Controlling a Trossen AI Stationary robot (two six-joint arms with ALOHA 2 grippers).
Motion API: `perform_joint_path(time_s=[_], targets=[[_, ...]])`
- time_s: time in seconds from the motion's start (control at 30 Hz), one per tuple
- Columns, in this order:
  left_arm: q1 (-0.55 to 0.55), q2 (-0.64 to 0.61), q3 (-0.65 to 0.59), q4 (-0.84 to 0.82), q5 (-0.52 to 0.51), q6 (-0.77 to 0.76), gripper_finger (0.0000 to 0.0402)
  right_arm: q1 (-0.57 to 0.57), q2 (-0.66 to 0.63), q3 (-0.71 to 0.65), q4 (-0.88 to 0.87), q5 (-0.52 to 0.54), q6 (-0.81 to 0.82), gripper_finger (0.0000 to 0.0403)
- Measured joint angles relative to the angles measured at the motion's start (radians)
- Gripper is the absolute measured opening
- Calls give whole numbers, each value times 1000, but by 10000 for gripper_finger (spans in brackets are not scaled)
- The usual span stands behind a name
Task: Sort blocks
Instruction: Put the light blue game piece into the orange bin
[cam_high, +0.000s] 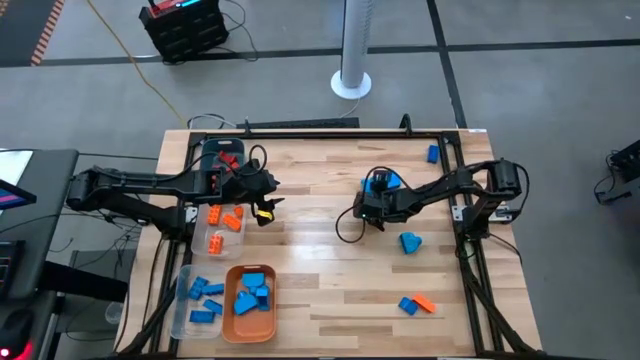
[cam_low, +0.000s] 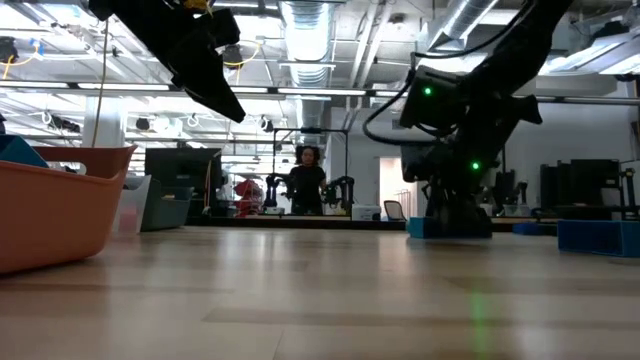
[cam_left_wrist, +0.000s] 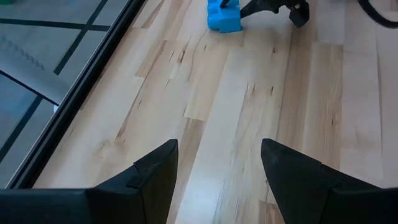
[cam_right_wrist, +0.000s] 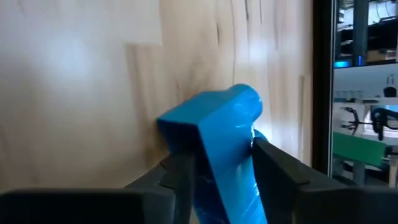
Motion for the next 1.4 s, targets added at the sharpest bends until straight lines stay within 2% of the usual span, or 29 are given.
perform_joint_path(time_s=[0.4, 0.6, 0.73, 0.83, 0.97, 1.03, 1.13, 1.27, 1.4], targets=[[0, 0, 0, 0, 0, 1, 226, 2, -2, 3, 26, 28, -57, 11], [0, 0, 0, -17, 0, 1, 226, 36, -28, 59, -59, -8, -79, 5], [0, 0, -7, -10, 0, 33, 226, 79, -121, 116, -103, -39, -48, 1], [0, -1, -36, 40, 1, 84, 226, 98, -235, 126, -57, -136, -3, 1], [0, -1, -87, 177, 47, 179, 226, 94, -374, 127, 26, -424, 26, 0], [0, 0, -99, 225, 99, 213, 226, 95, -413, 128, 83, -522, 26, 0], [0, -1, -98, 303, 189, 229, 226, 105, -443, 128, 174, -595, -9, 0], [-2, -1, -98, 380, 313, 211, 226, 124, -433, 128, 336, -621, -76, 0], [-24, 0, -98, 399, 331, 215, 226, 125, -390, 128, 514, -708, -101, 0]])
